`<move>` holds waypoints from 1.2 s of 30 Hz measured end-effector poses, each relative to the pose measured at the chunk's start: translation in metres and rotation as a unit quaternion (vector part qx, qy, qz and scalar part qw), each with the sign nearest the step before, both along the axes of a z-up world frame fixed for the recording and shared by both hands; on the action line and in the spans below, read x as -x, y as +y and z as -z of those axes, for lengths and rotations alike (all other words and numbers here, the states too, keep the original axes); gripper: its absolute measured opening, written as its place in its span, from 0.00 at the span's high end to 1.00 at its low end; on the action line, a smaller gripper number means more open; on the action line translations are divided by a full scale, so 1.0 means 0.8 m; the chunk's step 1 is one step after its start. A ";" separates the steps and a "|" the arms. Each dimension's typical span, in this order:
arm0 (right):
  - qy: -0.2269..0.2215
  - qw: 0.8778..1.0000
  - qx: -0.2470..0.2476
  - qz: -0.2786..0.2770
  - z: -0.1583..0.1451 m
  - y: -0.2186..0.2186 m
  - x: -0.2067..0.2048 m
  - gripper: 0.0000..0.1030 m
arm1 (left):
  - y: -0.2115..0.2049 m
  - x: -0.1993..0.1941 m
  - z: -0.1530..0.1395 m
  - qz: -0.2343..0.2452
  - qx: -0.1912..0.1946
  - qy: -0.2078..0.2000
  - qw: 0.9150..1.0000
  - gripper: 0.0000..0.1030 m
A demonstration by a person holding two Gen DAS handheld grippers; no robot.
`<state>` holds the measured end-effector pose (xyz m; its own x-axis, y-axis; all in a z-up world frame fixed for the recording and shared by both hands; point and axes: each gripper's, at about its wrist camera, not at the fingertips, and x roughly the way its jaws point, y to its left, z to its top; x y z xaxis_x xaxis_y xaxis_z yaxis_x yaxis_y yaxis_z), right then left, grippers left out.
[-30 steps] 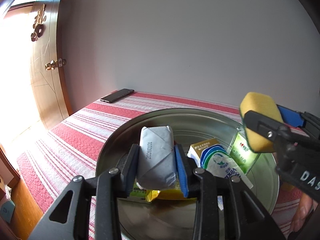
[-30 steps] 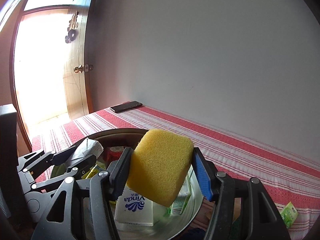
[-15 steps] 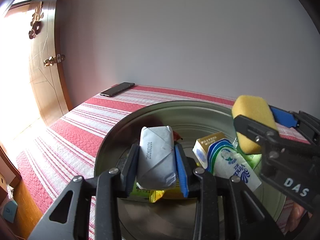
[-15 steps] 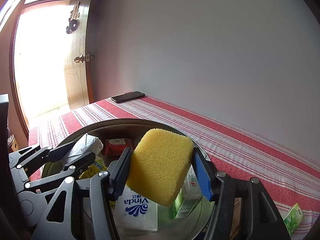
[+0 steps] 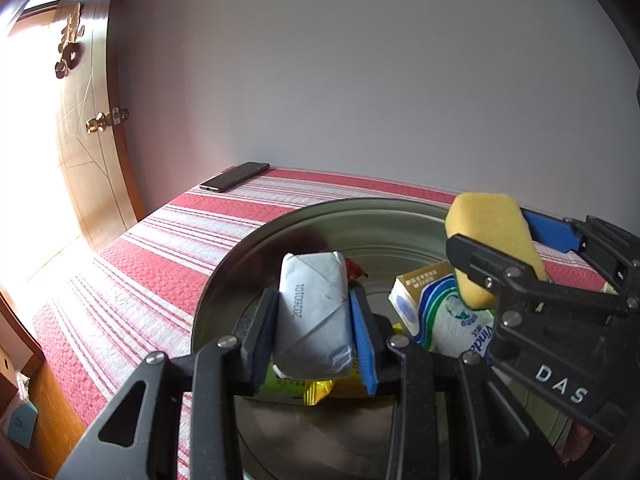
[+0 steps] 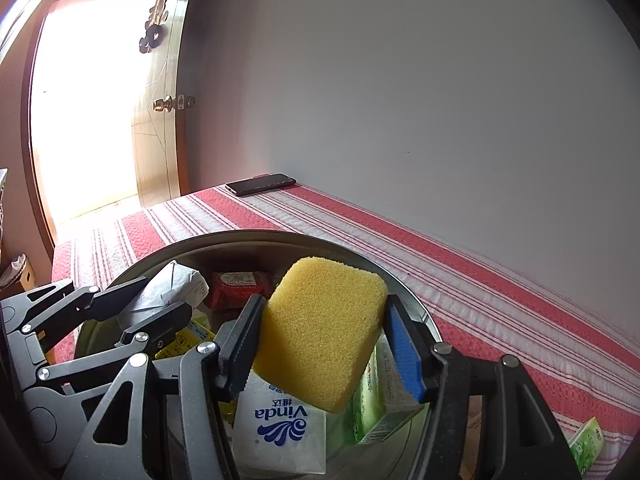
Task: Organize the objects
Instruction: 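Open the left tool dropping the white bar into the tin while the right tool holds the sponge above it, then open the right tool to drop the yellow sponge into the tin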
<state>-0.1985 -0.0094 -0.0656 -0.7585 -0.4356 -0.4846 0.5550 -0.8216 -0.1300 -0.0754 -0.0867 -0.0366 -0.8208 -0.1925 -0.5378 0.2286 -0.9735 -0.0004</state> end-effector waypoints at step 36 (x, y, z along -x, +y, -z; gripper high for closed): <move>0.009 0.999 0.018 0.038 -0.020 0.158 -0.051 0.21 | 0.025 -0.053 -0.048 0.015 -0.010 0.094 0.995 0.00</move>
